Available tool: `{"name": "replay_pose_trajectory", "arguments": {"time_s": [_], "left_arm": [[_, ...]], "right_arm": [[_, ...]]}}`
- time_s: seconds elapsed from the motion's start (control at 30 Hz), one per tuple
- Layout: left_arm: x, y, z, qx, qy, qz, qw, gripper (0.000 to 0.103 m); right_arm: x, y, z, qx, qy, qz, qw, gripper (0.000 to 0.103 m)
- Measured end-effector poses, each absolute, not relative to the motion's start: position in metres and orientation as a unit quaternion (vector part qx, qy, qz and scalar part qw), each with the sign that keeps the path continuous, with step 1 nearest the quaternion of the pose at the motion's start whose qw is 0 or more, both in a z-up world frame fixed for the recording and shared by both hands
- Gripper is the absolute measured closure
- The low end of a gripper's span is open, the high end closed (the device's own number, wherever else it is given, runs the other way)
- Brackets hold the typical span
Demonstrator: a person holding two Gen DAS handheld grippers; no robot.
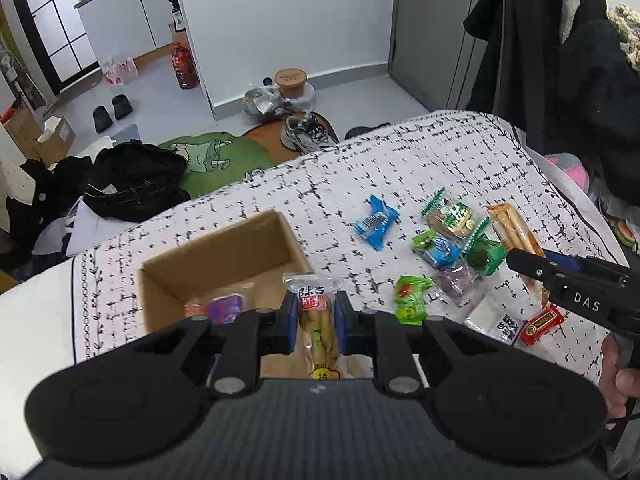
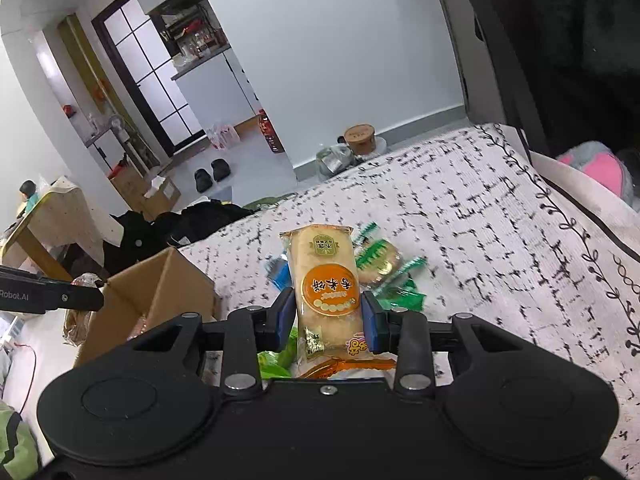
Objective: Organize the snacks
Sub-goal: 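Lower both held snacks into the cardboard box and open both grippers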
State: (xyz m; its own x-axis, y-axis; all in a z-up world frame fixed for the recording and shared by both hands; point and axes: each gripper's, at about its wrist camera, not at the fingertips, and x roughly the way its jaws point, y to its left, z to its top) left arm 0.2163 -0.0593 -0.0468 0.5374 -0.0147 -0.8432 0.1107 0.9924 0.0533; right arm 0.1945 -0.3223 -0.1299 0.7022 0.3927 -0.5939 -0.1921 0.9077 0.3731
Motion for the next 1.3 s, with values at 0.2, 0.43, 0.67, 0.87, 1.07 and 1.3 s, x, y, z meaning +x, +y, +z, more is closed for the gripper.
{"name": "replay_pose_trajectory", "arguments": {"time_s": [0.2, 0.43, 0.67, 0.87, 1.07, 1.3], "left_arm": [[0.207, -0.036, -0.041, 0.046, 0.470, -0.020, 0.881, 0.085], [0.200, -0.005, -0.044, 0.015, 0.463, 0.002, 0.886, 0.085], [0.197, 0.018, -0.059, -0.038, 0.472, 0.008, 0.881, 0.085], [0.193, 0.023, -0.074, -0.045, 0.483, 0.005, 0.874, 0.085], [0.185, 0.030, -0.090, -0.046, 0.510, 0.009, 0.859, 0.084], [0.176, 0.040, -0.086, -0.047, 0.505, 0.023, 0.861, 0.078]], "right_arm": [[0.195, -0.307, -0.122, 0.142, 0.339, 0.163, 0.916, 0.069], [0.199, -0.282, -0.110, 0.144, 0.328, 0.178, 0.916, 0.069], [0.199, -0.247, -0.105, 0.141, 0.323, 0.198, 0.915, 0.069], [0.201, -0.224, -0.106, 0.142, 0.328, 0.209, 0.910, 0.069], [0.195, -0.198, -0.108, 0.135, 0.335, 0.232, 0.903, 0.069], [0.187, -0.172, -0.112, 0.127, 0.348, 0.256, 0.893, 0.069]]}}
